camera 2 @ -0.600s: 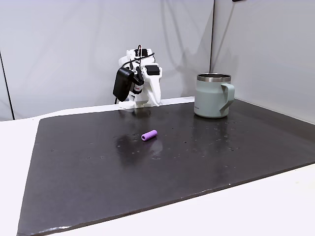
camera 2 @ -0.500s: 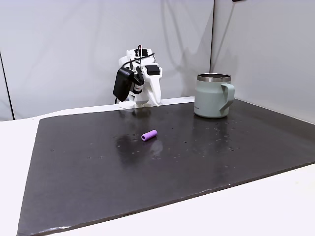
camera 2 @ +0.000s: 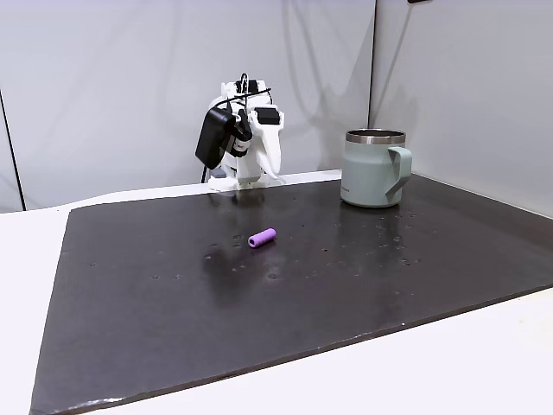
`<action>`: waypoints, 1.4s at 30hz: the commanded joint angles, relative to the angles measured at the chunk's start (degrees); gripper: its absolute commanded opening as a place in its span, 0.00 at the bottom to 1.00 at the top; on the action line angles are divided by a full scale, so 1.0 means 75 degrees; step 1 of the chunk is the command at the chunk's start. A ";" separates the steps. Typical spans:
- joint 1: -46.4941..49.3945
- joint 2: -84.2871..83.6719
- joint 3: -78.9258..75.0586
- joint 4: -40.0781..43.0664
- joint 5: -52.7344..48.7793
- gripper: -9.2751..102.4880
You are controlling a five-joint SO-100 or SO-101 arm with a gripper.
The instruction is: Grasp a pengrip and put it in the cup.
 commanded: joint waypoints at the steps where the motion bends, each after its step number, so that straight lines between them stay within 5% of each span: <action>1: 0.0012 -0.0422 -0.1383 0.0188 -0.0270 0.08; 13: 0.0012 -0.5379 -0.6316 0.0820 -0.0809 0.10; 23: 0.0973 -0.9727 -0.9926 0.2566 -0.1430 0.23; 31: 0.1125 -1.1379 -1.0570 0.2508 -0.2098 0.33; 42: 0.1359 -1.3734 -1.1355 0.2273 -0.2578 0.34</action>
